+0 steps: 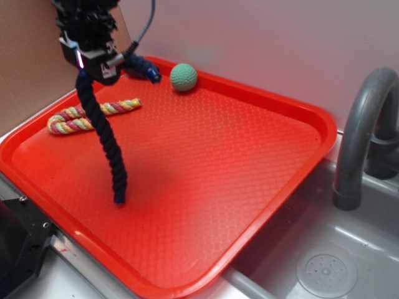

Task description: Grab the blue rope.

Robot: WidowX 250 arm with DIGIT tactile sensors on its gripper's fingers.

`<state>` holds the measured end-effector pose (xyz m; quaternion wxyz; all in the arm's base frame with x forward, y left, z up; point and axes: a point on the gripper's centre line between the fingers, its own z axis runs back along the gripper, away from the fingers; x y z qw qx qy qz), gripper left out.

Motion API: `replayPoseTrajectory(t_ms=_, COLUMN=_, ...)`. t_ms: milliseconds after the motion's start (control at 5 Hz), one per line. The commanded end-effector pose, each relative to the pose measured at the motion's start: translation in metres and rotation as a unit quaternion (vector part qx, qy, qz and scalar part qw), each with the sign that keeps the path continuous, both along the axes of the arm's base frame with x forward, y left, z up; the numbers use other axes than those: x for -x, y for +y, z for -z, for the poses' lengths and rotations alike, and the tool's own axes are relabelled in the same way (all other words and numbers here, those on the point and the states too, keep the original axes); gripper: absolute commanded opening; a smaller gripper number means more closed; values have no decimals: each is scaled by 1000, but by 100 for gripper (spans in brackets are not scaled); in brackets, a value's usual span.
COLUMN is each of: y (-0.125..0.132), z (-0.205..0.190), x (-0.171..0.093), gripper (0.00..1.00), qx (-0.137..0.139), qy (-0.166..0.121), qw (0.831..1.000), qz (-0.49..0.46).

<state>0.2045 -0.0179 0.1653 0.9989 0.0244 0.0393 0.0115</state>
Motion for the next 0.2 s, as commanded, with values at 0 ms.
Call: replayPoseTrajectory(t_ms=0, y=0, z=-49, x=10, gripper=0, qx=-8, qy=-59, qw=997, qz=-38)
